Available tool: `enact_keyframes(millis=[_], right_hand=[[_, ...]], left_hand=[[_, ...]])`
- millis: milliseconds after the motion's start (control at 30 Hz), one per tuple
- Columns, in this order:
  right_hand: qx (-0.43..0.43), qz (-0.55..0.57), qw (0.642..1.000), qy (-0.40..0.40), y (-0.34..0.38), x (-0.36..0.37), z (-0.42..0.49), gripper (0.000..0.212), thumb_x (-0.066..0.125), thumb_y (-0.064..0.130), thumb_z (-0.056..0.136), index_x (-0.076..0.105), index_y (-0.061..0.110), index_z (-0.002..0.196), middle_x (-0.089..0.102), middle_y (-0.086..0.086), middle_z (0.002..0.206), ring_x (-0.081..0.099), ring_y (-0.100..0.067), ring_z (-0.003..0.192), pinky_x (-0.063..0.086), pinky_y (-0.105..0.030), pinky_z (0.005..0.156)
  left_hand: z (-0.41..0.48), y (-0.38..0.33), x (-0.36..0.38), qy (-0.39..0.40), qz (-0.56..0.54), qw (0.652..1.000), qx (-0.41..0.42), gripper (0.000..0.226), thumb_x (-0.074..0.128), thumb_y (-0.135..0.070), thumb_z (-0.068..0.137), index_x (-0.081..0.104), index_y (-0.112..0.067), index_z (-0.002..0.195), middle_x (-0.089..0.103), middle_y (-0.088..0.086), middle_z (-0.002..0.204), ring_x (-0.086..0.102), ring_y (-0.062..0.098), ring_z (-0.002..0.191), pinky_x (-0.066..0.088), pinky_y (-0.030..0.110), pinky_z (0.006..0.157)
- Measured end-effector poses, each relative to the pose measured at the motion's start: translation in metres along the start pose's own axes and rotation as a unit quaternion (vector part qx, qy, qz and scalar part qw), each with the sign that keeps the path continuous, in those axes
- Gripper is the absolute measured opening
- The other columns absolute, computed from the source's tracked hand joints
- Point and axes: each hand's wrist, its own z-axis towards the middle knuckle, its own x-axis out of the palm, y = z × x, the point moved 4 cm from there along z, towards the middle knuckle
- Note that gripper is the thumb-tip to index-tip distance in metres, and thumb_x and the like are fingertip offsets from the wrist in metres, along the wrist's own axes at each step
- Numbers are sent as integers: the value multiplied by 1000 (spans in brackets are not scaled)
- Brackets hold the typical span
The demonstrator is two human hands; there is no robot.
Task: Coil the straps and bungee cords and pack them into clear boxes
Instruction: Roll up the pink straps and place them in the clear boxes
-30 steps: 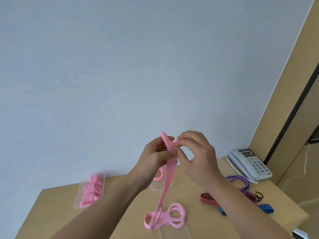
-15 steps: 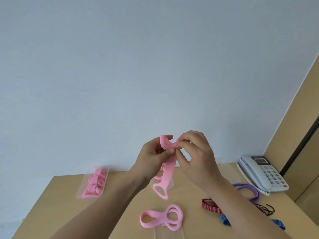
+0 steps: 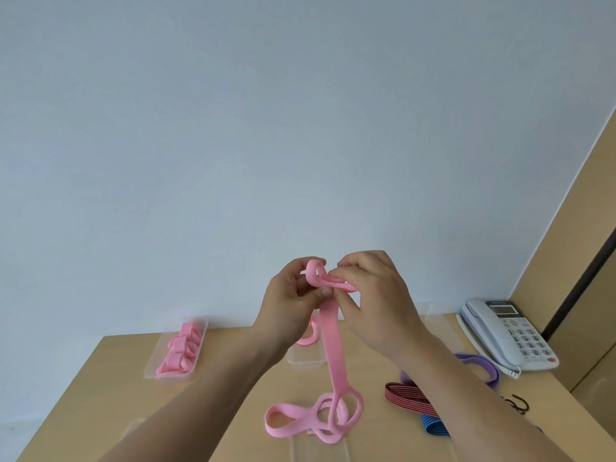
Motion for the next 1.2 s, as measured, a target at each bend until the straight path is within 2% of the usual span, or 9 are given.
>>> enact_keyframes(millis=[100, 233, 400, 500, 633, 933, 1033, 1133, 1200], right_hand=[[18, 26, 1000, 2, -3, -3, 2, 13, 74, 12, 80, 74, 20, 91, 65, 9, 88, 55, -15, 90, 44, -22, 72], [46, 66, 996, -32, -8, -6, 0, 13, 77, 11, 77, 76, 21, 86, 67, 9, 84, 58, -16, 81, 47, -27, 66], [52, 45, 996, -57, -10, -5, -9, 14, 81, 11, 76, 70, 19, 77, 60, 11, 80, 49, -10, 71, 40, -21, 61], [47, 30, 996, -67, -13, -5, -12, 17, 78, 8, 77, 65, 16, 71, 57, 8, 77, 49, -14, 69, 41, -26, 57], [27, 12, 998, -52, -12, -5, -15, 15, 74, 6, 81, 67, 15, 72, 57, 5, 78, 51, -18, 71, 44, -28, 59], [21, -9, 999, -34, -12, -2, -27, 16, 75, 5, 81, 78, 20, 83, 64, 1, 95, 57, -20, 78, 50, -32, 62], [17, -2, 1000, -22, -9, 0, -33, 15, 72, 9, 83, 77, 23, 85, 64, 0, 99, 57, -19, 79, 52, -33, 62], [22, 16, 1000, -15, -8, 0, -35, 15, 68, 13, 85, 77, 24, 88, 64, 2, 102, 57, -19, 82, 54, -36, 62], [30, 33, 999, -9, -8, -1, -36, 18, 68, 13, 83, 78, 27, 89, 63, 4, 102, 56, -17, 82, 53, -33, 64]], left_hand=[[-1, 2, 1, 10, -27, 1000, -7, 28, 65, 0, 96, 64, -15, 120, 80, 5, 105, 75, 28, 103, 54, 54, 103], [-5, 3, 8, 57, -48, 997, -28, 37, 72, -30, 88, 71, -9, 118, 76, 19, 113, 70, 41, 110, 51, 61, 103], [-7, 2, 14, 109, -59, 991, -46, 43, 71, -35, 86, 75, -2, 114, 74, 26, 111, 75, 33, 100, 59, 45, 96], [-10, -4, 15, 123, -65, 989, -42, 46, 71, -37, 87, 74, -1, 115, 74, 25, 112, 75, 30, 98, 58, 41, 94], [-11, -6, 13, 117, -79, 988, -62, 51, 62, -47, 93, 75, -1, 111, 75, 20, 113, 72, 36, 108, 55, 46, 103], [-14, -2, 20, 98, -155, 977, -106, 50, 60, -39, 95, 72, 6, 113, 77, 15, 102, 74, 28, 95, 57, 36, 91], [-13, 0, 22, 111, -151, 976, -111, 41, 60, -28, 99, 68, 9, 114, 74, 15, 99, 71, 27, 94, 57, 39, 93], [-10, 4, 21, 113, -128, 979, -113, 34, 59, -5, 87, 68, 6, 118, 72, 14, 91, 71, 30, 93, 52, 46, 102], [-9, 8, 20, 104, -113, 980, -126, 54, 54, 4, 69, 65, 1, 122, 76, 15, 92, 72, 31, 90, 52, 45, 96]])
